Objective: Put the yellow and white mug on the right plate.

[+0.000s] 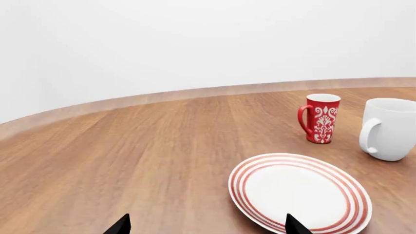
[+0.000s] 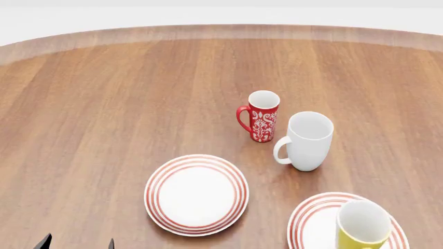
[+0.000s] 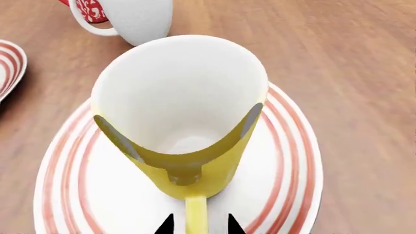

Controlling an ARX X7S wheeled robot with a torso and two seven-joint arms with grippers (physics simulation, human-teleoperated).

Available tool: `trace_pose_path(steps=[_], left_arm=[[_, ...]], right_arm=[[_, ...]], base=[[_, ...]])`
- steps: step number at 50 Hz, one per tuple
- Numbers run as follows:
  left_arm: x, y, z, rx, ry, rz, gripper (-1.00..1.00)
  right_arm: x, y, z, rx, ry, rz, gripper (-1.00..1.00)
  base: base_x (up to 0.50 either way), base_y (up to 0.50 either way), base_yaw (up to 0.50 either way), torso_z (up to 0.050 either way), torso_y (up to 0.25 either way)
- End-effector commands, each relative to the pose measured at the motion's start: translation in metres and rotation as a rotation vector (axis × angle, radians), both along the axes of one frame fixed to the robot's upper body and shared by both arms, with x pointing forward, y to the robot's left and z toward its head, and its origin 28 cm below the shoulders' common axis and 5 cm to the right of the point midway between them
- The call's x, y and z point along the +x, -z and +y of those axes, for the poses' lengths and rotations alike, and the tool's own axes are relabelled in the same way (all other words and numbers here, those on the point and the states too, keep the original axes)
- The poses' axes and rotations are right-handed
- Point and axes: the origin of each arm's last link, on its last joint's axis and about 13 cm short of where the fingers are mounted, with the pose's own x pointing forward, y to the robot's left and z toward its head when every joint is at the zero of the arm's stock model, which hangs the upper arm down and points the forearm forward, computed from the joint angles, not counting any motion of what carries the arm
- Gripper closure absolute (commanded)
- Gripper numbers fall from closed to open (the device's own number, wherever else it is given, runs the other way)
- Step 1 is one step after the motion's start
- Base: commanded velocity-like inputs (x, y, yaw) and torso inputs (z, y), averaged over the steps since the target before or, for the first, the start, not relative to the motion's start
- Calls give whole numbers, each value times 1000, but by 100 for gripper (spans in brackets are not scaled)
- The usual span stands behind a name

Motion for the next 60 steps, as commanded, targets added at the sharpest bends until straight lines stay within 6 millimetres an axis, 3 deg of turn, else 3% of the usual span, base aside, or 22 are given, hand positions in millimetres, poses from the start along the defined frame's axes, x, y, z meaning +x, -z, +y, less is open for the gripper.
trace_pose_path(steps=[1, 12, 20, 43, 60], left_arm=[[2, 1, -1, 9, 2, -8, -100], [2, 1, -2, 9, 4, -7, -100], [2, 1, -2, 9, 4, -7, -100], [2, -1, -1, 13, -6, -20, -100], [1, -1, -2, 9, -1, -17, -100]], right_arm=[[-4, 7, 4, 24, 4, 3, -100], [-5, 7, 4, 19, 2, -1, -100], [-11, -5, 6, 22, -12, -50, -100], [-43, -80, 19, 12, -39, -344, -100], [-81, -127, 27, -52, -48, -529, -100]], base=[[0, 0, 0, 0, 0], [0, 0, 0, 0, 0], [0, 0, 0, 0, 0], [0, 0, 0, 0, 0], [0, 0, 0, 0, 0]])
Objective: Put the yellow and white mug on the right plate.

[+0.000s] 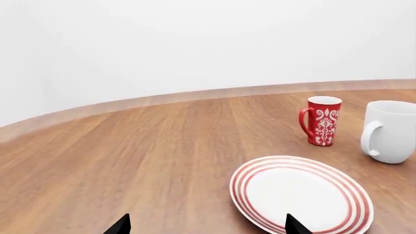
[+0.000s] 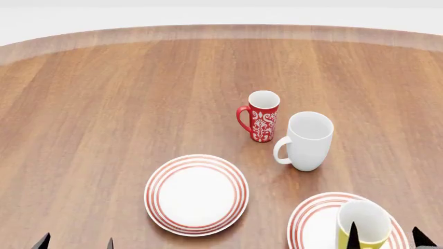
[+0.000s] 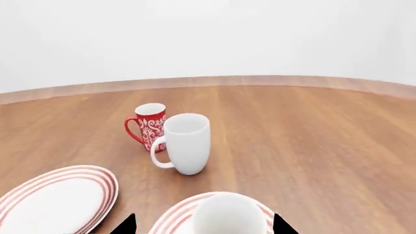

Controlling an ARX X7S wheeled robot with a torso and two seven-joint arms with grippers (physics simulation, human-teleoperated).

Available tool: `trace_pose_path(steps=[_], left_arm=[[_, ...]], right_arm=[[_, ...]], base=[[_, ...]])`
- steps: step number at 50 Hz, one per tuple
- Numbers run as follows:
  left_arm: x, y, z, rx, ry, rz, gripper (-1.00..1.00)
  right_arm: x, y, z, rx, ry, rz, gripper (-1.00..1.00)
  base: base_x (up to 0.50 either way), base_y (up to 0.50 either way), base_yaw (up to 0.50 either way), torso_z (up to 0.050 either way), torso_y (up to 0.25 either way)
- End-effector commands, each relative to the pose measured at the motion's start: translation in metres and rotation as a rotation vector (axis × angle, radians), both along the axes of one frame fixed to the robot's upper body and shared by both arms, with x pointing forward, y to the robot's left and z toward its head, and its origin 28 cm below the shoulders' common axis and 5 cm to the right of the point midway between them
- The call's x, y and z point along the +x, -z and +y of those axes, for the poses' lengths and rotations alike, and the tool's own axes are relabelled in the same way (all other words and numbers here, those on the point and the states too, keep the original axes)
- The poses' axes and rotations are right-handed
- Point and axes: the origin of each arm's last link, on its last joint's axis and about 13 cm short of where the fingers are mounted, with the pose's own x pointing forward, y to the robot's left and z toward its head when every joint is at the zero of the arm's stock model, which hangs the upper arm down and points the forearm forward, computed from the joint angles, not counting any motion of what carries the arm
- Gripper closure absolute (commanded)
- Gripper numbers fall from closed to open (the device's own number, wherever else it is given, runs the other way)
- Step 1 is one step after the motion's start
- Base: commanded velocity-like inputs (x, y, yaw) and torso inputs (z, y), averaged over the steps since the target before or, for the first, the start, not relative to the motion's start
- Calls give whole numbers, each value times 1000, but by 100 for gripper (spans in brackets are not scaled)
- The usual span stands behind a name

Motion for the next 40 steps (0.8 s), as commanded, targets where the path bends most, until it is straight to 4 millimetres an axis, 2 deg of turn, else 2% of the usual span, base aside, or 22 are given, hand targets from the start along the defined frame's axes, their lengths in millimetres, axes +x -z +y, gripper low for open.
trace_pose_path(steps=[1, 10, 20, 30, 40], left_arm=[[2, 0, -1, 6, 4, -9, -100], [2, 0, -1, 3, 5, -10, -100], [2, -1, -1, -1, 2, -16, -100], [2, -1, -1, -3, 1, -20, -100], [1, -2, -1, -5, 2, -25, -100]], right_arm=[[-25, -30, 6, -20, -7, -133, -100], [-40, -50, 19, -65, -60, -221, -100], [-53, -63, 33, -97, -130, -303, -100], [-63, -63, 44, -179, -226, -383, -100], [-83, -59, 59, -275, -420, -449, -100]], base=[[0, 0, 0, 0, 0], [0, 0, 0, 0, 0], [0, 0, 0, 0, 0], [0, 0, 0, 0, 0], [0, 0, 0, 0, 0]])
